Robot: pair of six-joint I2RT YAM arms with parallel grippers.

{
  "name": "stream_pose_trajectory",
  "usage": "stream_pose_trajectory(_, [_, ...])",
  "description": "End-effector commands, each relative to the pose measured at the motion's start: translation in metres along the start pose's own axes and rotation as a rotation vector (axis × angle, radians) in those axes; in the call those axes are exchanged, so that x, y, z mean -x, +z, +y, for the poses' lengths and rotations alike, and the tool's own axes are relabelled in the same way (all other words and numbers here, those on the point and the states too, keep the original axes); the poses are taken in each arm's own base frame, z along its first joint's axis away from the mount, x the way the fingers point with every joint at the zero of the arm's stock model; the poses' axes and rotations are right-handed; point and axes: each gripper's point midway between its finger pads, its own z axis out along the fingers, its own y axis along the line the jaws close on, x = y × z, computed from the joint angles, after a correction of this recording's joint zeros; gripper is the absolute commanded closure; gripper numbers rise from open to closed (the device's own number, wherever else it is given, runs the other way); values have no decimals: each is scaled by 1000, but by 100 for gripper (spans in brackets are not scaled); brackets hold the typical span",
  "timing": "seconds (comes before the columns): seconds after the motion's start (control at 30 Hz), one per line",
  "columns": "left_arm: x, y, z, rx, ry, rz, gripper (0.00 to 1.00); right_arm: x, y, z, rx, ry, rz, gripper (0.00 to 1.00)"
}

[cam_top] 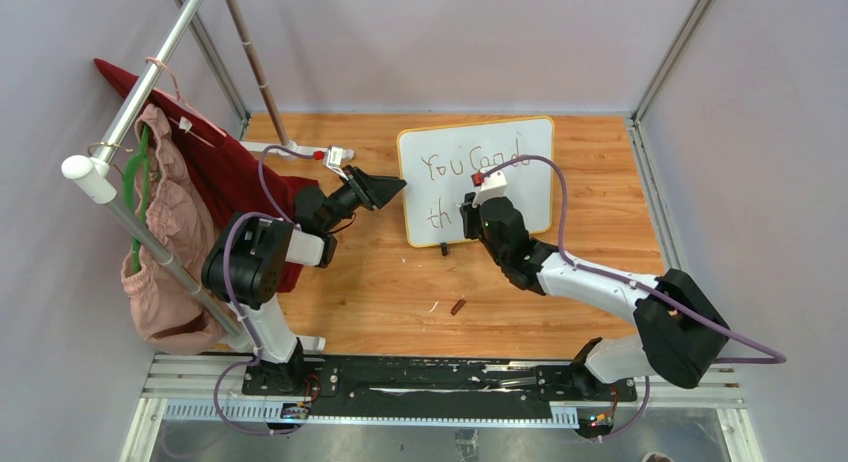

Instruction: Write a sentence on the whiteboard

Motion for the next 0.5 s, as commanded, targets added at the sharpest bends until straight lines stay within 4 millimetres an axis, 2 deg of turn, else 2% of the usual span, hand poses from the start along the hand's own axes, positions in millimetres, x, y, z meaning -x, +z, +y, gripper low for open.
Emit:
stream_pose_trajectory(0.0, [-13,-5,5,12,-49,35,50,15,2,-7,-18,38,-33,100])
stream_pose_trajectory(0.17, [-13,-6,5,13,-50,36,50,18,-9,-6,6,81,-48,100])
stream_pose_trajectory(0.47, [-13,-5,5,12,-51,35,50,4,-18,-7,17,98,-19,100])
